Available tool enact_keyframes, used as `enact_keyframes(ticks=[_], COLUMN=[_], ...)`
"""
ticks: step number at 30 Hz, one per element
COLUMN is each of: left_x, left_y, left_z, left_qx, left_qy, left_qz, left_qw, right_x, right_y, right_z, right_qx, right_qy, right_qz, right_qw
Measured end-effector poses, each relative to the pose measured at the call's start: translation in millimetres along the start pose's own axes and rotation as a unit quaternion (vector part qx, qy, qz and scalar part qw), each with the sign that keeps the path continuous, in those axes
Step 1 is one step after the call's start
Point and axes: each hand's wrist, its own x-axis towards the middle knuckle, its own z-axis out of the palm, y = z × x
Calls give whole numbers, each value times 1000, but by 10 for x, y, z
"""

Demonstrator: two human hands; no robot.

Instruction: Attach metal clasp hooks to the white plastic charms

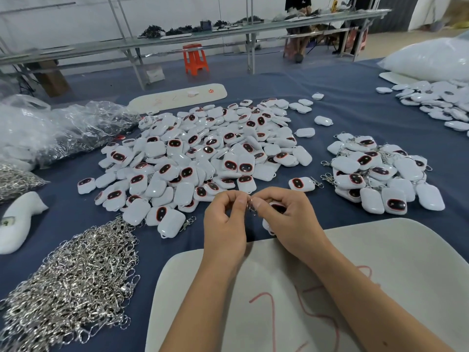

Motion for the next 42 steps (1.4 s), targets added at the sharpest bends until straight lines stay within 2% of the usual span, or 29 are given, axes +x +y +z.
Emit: enact_keyframes(ticks=[6,12,16,20,31,39,42], left_x=[-6,-33,-49,-44,-41,-60,-73], left_y=[-29,6,23,43,67,86,87], left_z=[32,42,38,24,4,9,16], left_qx=[22,67,81,53,-38,-9,18], left_qy=[28,-6,-17,-26,-43,-44,-39], left_qz=[39,80,109,96,20,53,103], left_qw=[999,995,991,994,998,998,994], right_x=[-17,12,25,12,15,2,3], right_y=[7,36,36,40,25,34,39], right_z=[-15,-12,-31,-35,-85,-64,-60], right_qx=[7,3,-4,-8,73,75,82], right_qy=[-10,45,29,-7,-18,-24,-23], right_qz=[-12,4,10,4,21,22,18], right_qw=[1000,999,1000,1000,997,997,996])
